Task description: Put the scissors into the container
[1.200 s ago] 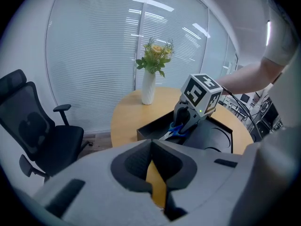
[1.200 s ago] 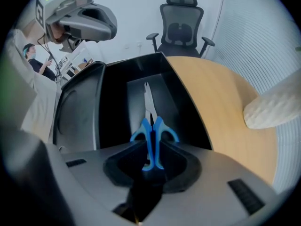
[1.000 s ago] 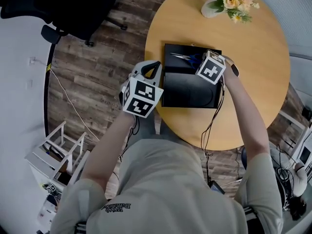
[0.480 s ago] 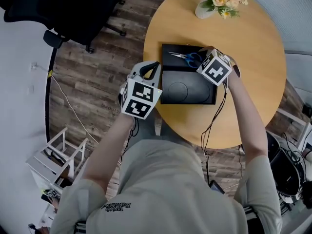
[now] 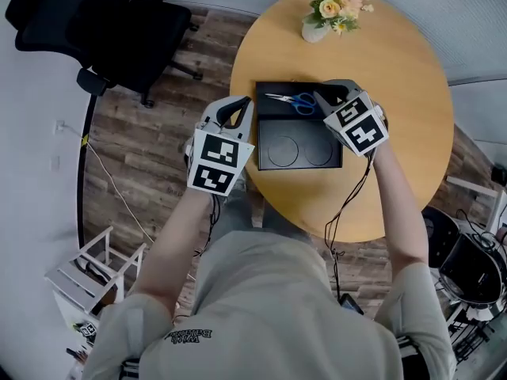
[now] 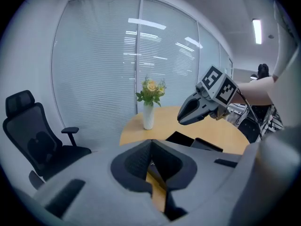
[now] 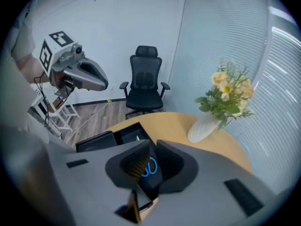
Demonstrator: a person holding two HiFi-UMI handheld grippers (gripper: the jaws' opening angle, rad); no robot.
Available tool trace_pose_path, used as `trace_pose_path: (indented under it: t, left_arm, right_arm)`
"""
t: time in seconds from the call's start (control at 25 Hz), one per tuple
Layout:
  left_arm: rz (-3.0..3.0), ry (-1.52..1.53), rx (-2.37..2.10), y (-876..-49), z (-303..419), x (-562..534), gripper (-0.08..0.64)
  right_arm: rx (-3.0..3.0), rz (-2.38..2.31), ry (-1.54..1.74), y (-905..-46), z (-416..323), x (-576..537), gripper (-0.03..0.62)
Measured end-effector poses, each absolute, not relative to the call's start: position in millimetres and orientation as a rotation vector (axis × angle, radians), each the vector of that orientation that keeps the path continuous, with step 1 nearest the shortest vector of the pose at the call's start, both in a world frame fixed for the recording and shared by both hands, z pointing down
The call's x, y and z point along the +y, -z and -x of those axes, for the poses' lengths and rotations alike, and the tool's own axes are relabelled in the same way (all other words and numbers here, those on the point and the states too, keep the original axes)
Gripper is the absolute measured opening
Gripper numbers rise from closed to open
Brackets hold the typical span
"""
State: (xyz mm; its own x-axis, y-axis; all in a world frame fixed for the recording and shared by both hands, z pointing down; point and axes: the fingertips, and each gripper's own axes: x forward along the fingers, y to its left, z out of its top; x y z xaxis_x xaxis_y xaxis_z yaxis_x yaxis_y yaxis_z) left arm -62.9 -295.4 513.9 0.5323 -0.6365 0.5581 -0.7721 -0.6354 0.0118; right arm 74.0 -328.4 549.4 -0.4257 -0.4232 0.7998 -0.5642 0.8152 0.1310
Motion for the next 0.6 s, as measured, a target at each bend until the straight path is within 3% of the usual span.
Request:
trace_pose_path:
  t: [0.6]
  left_arm:
    - [-2.743, -0.525, -1.304, -375, 55, -285, 0.021]
  right_arm:
    - [-2.45, -1.193, -0.06, -367, -67, -292, 0.043]
